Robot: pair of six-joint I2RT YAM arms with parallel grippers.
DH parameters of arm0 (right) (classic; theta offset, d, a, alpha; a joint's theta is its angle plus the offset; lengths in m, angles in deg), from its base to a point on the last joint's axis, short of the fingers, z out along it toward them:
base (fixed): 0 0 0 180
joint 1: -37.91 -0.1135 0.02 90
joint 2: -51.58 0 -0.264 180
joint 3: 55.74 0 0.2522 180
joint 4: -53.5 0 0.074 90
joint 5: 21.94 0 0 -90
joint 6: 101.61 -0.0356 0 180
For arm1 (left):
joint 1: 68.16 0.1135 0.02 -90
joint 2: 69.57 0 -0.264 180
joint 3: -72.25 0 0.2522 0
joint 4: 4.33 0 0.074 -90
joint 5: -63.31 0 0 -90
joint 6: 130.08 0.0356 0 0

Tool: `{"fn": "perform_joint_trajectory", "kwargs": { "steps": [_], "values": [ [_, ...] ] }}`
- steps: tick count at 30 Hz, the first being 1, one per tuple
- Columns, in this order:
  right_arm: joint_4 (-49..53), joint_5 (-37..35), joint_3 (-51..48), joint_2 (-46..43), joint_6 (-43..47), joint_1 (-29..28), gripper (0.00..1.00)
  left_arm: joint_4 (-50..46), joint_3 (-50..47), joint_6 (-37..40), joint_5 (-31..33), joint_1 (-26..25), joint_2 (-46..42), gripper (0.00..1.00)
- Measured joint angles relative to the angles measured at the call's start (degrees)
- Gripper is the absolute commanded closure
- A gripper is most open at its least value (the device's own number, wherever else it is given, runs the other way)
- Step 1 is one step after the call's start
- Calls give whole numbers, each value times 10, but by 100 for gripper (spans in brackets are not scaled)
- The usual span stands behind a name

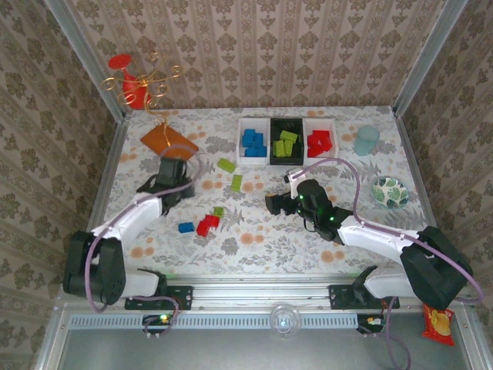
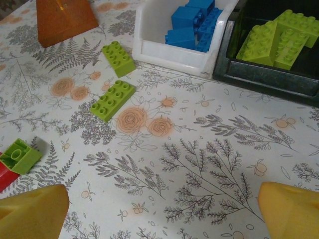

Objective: Sort the legos into containers by color
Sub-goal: Place the lego in the container.

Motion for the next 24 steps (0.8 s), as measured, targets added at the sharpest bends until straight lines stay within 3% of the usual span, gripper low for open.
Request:
{"fn": "perform_joint_trajectory", "kwargs": {
  "steps": [8, 16, 20, 24],
  "values": [
    [0, -37, 0, -46, 0, 0, 1, 45, 268, 38, -23, -104, 237, 68],
    [0, -45, -1, -47, 0, 0, 1, 2, 506, 50, -64, -106, 457, 64],
    [0, -51, -1, -47, 0, 0, 1, -41, 610, 49, -92, -102, 537, 50],
    [0, -53, -1, -46, 0, 0, 1, -70, 649, 52, -104, -99, 558, 38]
  ]
}}
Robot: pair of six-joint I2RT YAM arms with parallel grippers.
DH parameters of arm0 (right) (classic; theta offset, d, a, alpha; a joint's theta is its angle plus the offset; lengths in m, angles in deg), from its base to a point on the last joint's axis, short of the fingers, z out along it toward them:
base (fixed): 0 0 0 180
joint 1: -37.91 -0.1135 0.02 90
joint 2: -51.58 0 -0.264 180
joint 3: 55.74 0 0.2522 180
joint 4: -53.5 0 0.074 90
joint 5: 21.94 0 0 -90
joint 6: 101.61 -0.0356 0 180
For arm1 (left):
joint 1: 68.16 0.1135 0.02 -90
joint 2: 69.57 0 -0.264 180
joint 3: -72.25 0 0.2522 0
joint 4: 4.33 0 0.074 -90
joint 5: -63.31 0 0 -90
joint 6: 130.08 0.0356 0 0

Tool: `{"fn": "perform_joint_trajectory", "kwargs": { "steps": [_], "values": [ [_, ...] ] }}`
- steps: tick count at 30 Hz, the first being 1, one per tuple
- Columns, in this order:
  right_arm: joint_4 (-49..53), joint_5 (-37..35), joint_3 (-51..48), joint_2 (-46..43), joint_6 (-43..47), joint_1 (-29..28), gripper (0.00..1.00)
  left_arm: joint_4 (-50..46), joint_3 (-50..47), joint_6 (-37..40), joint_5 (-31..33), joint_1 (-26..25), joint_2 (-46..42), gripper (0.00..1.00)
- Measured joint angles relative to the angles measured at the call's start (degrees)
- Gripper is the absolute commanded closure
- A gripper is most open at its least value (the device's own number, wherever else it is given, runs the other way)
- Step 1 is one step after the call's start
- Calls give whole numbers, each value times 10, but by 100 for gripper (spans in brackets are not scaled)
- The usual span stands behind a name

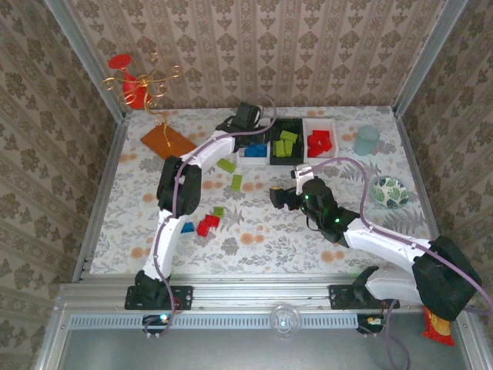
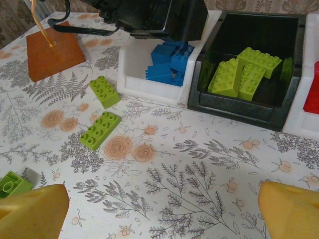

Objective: Sort the legos into containers by color
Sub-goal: Place the lego in the container, then pick up the lego from the bottom-left of the table.

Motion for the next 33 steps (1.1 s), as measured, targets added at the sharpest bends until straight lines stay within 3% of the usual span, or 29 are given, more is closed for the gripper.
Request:
{"fn": "perform_joint_trajectory", "kwargs": {
  "steps": [3, 5, 13, 20, 27, 33],
  "values": [
    [0, 0, 0, 1, 0, 0, 1, 2, -30, 4, -2, 3, -29, 33],
    [0, 0, 0, 1, 0, 0, 1, 13, -101, 5, -2, 5, -83, 32],
    [0, 0, 0, 1, 0, 0, 1, 63, -466, 7, 13, 7, -402, 30],
    [0, 0, 0, 7, 0, 0, 1, -16, -702, -2, 96, 19, -632, 23],
    [0, 9, 0, 28, 0, 0, 1, -90, -809, -45, 99, 105, -714, 23],
    [-37, 121, -3, 31, 15, -6, 2, -112, -823, -63, 84, 120, -710, 23]
  ]
}}
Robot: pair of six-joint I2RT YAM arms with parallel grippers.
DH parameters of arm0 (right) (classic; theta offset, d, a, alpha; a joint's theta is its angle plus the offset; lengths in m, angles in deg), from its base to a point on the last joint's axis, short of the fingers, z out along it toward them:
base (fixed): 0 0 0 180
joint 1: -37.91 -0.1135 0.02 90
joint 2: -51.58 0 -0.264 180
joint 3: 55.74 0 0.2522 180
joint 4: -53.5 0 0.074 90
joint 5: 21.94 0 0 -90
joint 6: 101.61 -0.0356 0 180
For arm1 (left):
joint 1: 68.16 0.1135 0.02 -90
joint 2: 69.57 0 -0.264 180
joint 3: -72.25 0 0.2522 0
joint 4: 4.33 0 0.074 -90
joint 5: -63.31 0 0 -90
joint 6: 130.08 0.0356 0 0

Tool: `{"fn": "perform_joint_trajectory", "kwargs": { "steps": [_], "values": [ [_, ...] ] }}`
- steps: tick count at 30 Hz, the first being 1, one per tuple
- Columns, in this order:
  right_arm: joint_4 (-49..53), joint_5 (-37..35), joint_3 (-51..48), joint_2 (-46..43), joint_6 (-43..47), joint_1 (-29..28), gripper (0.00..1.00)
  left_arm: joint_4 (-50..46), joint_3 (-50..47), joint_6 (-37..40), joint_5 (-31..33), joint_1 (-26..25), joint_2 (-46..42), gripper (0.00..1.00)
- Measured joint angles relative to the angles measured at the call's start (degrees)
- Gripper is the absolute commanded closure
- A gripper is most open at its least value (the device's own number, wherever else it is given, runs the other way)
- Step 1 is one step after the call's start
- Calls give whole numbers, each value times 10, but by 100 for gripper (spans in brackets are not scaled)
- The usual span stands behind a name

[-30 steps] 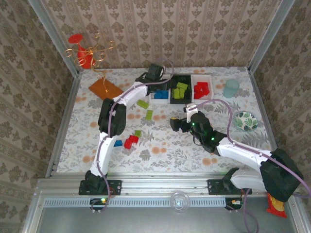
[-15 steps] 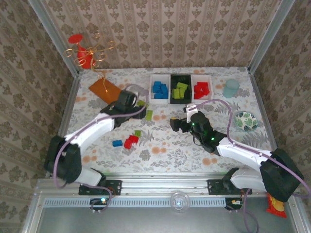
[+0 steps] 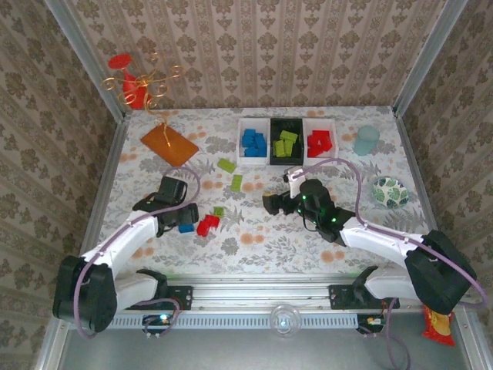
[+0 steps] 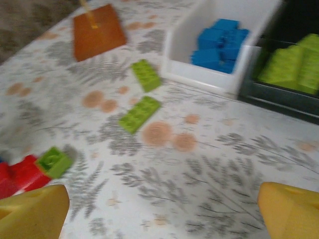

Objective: Sort the legos into containers by color
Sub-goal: Pick up the lego from the bottom-left of the table.

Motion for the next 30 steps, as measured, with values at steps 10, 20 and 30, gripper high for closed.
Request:
{"fn": "perform_joint_trajectory", "kwargs": {
  "steps": [10, 20, 30],
  "values": [
    [-13, 59, 1, 25, 40, -50, 2, 1, 0, -5, -36, 0, 68, 31],
    [-13, 55, 1, 25, 50, -50, 2, 9, 0, -5, -39, 4, 80, 38],
    [-12, 44, 1, 25, 50, -50, 2, 14, 0, -9, -52, 4, 87, 44]
  ]
}}
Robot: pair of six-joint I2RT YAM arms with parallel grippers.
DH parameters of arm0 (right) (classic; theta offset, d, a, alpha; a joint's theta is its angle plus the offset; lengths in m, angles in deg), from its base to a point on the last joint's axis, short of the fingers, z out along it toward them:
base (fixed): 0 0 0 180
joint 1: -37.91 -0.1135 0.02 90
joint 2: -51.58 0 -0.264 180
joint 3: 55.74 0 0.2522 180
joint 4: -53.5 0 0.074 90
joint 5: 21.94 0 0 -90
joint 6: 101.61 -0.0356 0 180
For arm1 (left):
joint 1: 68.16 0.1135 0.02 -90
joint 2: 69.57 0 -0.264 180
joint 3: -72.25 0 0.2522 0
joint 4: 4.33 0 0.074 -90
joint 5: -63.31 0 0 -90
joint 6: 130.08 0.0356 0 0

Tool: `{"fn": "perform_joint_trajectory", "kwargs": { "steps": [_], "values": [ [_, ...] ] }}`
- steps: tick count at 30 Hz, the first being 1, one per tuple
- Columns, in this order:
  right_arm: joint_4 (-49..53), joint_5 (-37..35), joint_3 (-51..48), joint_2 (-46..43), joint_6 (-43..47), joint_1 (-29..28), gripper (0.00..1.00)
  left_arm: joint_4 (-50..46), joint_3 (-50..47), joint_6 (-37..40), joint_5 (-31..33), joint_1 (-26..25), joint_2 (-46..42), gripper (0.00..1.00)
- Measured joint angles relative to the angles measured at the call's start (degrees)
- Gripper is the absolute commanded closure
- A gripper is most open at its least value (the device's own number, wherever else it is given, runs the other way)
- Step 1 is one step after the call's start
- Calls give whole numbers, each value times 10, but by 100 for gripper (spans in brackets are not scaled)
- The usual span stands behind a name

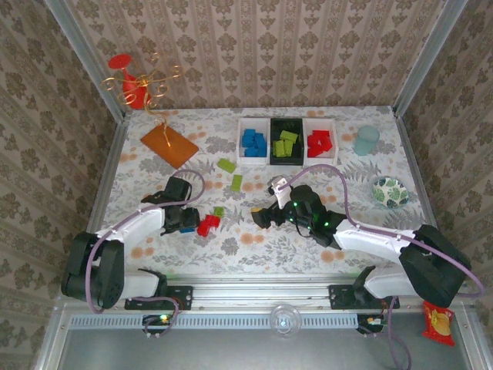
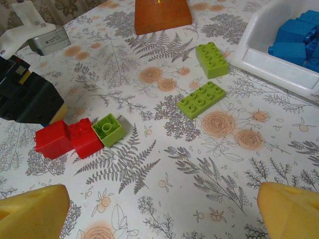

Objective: Sort the legos into containers by color
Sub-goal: Pick up the lego from the bottom-left of the table, then place the lego in the container.

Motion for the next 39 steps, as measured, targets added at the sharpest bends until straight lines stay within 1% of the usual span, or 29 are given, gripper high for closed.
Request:
{"fn": "perform_joint_trajectory", "kwargs": {
  "steps": [9, 14, 16, 19, 21, 24, 30, 34, 39],
  "values": [
    [4, -9, 0, 0, 0, 0, 2, 0, 0, 0, 0, 0, 0, 48],
    [5, -12, 3, 0, 0, 0, 2, -1, 6, 0, 2, 0, -8, 49],
    [5, -13, 3, 0, 0, 0, 2, 2, 29, 0, 7, -4, -8, 49],
    [6, -16, 3, 0, 0, 0, 2, 22, 92, 0, 17, -18, 6, 49],
    [6, -24, 3, 0, 0, 0, 2, 46, 146, 0, 20, -29, 38, 49],
    [6, -47, 3, -1, 0, 0, 1, 82, 242, 1, 20, -47, 115, 49],
    [10, -121, 1, -30, -5, 1, 1, 110, 457, 19, 15, -90, 302, 49],
    [10, -157, -4, -45, -14, 4, 0, 104, 602, 29, 2, -105, 421, 48],
    [15, -185, -6, -49, -19, 8, 0, 66, 766, 37, -15, -106, 545, 46]
  ]
}}
